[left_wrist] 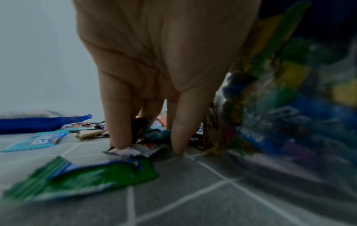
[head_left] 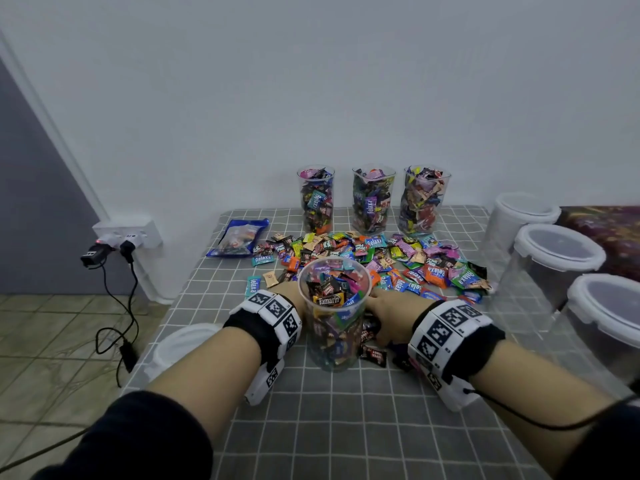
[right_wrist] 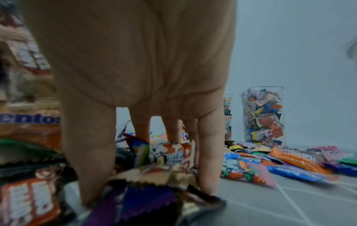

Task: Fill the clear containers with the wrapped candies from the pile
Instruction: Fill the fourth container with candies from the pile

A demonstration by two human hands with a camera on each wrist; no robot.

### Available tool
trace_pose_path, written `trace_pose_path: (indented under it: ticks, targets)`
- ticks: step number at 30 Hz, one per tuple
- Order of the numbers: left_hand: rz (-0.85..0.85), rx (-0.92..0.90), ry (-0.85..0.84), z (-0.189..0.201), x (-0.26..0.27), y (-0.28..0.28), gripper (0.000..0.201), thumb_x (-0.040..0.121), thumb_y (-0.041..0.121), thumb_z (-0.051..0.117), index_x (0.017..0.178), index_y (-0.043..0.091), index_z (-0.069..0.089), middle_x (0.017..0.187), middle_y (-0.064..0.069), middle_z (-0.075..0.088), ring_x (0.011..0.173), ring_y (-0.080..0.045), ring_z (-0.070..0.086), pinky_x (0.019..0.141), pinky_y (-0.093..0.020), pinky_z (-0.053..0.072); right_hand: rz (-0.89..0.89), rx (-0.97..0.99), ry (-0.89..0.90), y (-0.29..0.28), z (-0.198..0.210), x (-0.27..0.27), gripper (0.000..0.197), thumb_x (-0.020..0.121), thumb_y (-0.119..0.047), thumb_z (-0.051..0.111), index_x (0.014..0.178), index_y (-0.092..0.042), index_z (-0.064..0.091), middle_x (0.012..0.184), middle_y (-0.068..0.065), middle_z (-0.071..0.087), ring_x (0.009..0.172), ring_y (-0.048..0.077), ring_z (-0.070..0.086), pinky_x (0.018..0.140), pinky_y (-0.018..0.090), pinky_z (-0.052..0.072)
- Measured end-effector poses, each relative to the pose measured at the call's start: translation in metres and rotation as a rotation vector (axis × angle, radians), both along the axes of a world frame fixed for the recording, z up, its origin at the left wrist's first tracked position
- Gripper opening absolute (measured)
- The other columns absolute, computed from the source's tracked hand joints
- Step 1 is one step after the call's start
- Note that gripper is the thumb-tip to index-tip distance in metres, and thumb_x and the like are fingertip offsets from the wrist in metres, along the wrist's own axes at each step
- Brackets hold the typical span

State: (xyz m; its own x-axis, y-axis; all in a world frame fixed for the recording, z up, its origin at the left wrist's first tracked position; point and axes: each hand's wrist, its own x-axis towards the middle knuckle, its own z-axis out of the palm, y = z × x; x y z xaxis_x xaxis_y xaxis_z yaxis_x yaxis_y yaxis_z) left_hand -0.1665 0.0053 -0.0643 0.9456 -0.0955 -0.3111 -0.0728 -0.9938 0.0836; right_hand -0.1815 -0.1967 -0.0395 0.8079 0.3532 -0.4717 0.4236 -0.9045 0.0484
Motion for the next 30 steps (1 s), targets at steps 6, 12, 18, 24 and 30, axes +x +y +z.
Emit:
trace_pose_path:
  ticks: [6, 12, 18, 24, 30]
  targets:
    - [-0.064, -0.042, -0.069, 0.016, -0.022, -0.008, 0.027, 0.093, 0.016, 0.047, 0.116, 0.015, 0.061, 0.115, -0.006, 0.064, 0.104, -0.026, 0.061, 0.092, -0.038, 0.051, -0.011, 0.015, -0.053, -0.006, -0.002, -0.009, 0.073, 0.082, -0.027, 0.068, 0.143, -0.027, 0.029, 0.133, 0.009, 0.039, 0.115, 0.032, 0.051, 0.087, 0.044, 0.051]
    - [0.000, 0.011, -0.115, 0.021, -0.033, -0.015, 0.028, 0.098, 0.015, 0.040, 0.116, 0.005, 0.060, 0.119, -0.013, 0.061, 0.107, -0.028, 0.059, 0.095, -0.036, 0.047, -0.010, 0.122, -0.095, -0.013, -0.003, -0.016, 0.050, 0.088, -0.019, 0.058, 0.135, -0.024, 0.041, 0.125, 0.009, 0.049, 0.111, 0.028, 0.053, 0.086, 0.036, 0.047]
    - [0.090, 0.037, -0.088, 0.028, -0.039, -0.014, 0.027, 0.097, 0.012, 0.038, 0.110, 0.004, 0.060, 0.116, -0.016, 0.062, 0.106, -0.030, 0.059, 0.088, -0.033, 0.047, -0.033, 0.131, -0.131, -0.017, 0.001, -0.020, 0.036, 0.092, -0.009, 0.046, 0.126, -0.018, 0.050, 0.117, 0.009, 0.059, 0.106, 0.027, 0.058, 0.087, 0.038, 0.051]
    - [0.128, -0.013, -0.157, 0.032, -0.044, -0.008, 0.025, 0.097, 0.013, 0.037, 0.113, 0.013, 0.057, 0.117, -0.012, 0.060, 0.106, -0.029, 0.057, 0.086, -0.034, 0.046, -0.075, 0.170, -0.164, -0.021, 0.002, -0.025, 0.037, 0.092, -0.007, 0.043, 0.124, -0.019, 0.056, 0.118, 0.011, 0.062, 0.109, 0.027, 0.058, 0.089, 0.038, 0.051]
    - [0.108, -0.052, -0.222, 0.037, -0.048, -0.007, 0.027, 0.098, 0.013, 0.039, 0.118, 0.017, 0.056, 0.116, -0.011, 0.062, 0.106, -0.028, 0.059, 0.087, -0.034, 0.047, -0.151, 0.204, -0.180, -0.022, 0.007, -0.029, 0.021, 0.093, -0.007, 0.043, 0.107, -0.009, 0.058, 0.110, 0.013, 0.062, 0.105, 0.028, 0.058, 0.080, 0.032, 0.047]
